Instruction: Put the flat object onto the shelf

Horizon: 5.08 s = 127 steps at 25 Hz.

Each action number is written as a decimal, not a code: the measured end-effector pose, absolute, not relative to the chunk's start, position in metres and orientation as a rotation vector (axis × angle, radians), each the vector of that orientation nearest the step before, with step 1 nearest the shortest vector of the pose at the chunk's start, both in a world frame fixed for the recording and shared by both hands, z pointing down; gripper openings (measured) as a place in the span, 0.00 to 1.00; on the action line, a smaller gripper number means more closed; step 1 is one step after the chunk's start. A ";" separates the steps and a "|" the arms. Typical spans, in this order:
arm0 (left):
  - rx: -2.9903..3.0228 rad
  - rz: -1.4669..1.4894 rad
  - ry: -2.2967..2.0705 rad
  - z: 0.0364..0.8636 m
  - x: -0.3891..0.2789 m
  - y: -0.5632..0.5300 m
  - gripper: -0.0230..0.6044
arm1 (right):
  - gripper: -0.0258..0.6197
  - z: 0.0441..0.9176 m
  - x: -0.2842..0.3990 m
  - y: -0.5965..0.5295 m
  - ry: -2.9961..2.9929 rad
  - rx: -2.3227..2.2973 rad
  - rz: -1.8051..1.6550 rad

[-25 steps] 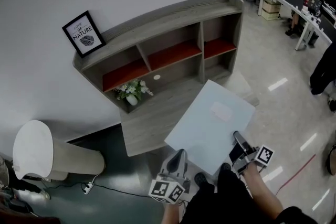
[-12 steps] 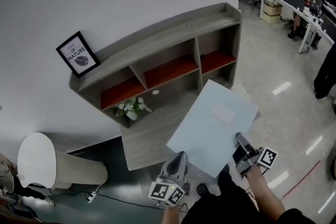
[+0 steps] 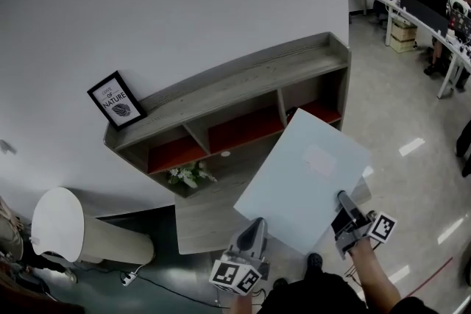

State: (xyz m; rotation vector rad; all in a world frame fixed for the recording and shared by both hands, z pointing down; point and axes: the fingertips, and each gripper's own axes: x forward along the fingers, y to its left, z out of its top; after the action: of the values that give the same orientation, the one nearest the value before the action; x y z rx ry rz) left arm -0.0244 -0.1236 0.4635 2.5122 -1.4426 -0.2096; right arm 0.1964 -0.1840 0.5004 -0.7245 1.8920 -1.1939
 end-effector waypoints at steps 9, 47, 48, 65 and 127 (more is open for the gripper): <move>2.475 -0.257 -1.517 0.439 0.001 -0.142 0.06 | 0.48 0.466 0.219 -0.225 1.980 -0.643 -1.130; 2.691 -0.243 -1.232 0.377 -0.090 -0.250 0.06 | 0.48 0.145 0.103 -0.376 2.573 -0.758 -0.226; 2.702 -0.246 -1.232 0.381 -0.089 -0.248 0.06 | 0.48 0.143 0.103 -0.375 2.599 -0.759 -0.176; 2.741 -0.251 -1.162 0.395 -0.105 -0.254 0.06 | 0.48 0.085 0.029 -0.396 3.103 -0.683 0.430; 2.649 -0.272 -1.250 0.426 -0.172 -0.266 0.06 | 0.48 0.145 -0.129 -0.427 4.219 0.084 1.293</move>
State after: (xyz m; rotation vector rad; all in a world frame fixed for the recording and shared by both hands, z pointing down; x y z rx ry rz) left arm -0.1715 -0.2657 0.4259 2.6488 -1.2497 -0.2724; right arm -0.1288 -0.4268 0.1449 0.0842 4.2187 1.2934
